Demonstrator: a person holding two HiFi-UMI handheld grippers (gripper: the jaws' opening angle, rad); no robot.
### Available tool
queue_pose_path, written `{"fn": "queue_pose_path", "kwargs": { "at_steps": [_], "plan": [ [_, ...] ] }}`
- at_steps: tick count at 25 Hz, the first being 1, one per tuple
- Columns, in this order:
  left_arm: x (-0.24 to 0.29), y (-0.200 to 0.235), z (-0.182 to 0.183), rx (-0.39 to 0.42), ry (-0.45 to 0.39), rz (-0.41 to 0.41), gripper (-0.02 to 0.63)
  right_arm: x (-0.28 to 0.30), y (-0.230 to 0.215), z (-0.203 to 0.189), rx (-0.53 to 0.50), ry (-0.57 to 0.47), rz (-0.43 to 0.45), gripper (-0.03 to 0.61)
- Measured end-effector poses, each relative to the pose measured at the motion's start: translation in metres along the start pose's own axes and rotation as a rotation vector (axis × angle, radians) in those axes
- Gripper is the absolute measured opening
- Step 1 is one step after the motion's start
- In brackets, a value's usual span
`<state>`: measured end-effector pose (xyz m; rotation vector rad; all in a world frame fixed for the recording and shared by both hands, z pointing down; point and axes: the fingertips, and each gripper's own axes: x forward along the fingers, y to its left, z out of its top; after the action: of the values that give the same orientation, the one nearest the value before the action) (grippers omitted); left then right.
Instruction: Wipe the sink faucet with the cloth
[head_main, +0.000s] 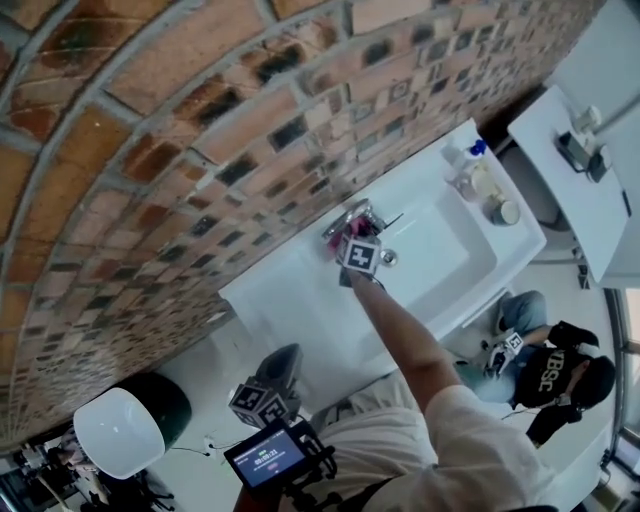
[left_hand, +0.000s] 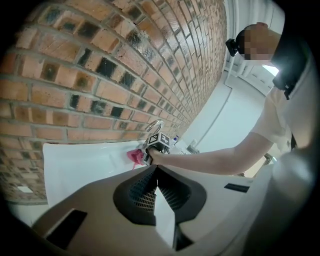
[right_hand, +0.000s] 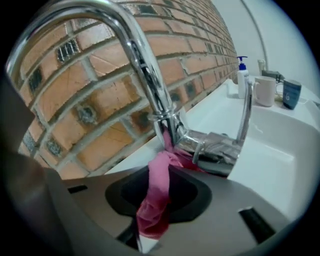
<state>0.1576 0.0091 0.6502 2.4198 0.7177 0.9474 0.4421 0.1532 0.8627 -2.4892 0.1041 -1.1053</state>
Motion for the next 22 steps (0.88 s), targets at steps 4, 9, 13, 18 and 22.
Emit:
{"fn": "queue_pose_path", "kwargs": {
  "at_steps": [4,9,13,18,22],
  "plan": [
    [0.0,0.007,-0.003,-0.01,-0.004,0.013,-0.015,0.004,-0.004,0.0,0.099,0.003,-0.046,0.115],
    [-0.003,0.01,-0.001,-0.009,-0.005,0.024,-0.015,-0.018,0.008,0.02,0.143,-0.084,0.007,0.109],
    [-0.003,0.008,0.002,-0.017,-0.015,0.031,-0.015,-0.038,0.015,0.032,0.087,-0.122,0.046,0.109],
    [-0.001,0.004,0.0,-0.002,-0.016,0.022,-0.015,-0.07,0.023,0.058,-0.037,-0.242,0.098,0.107],
    [-0.002,-0.001,-0.005,-0.017,-0.019,0.016,-0.015,-0.09,0.03,0.073,-0.171,-0.3,0.142,0.106]
  ]
}}
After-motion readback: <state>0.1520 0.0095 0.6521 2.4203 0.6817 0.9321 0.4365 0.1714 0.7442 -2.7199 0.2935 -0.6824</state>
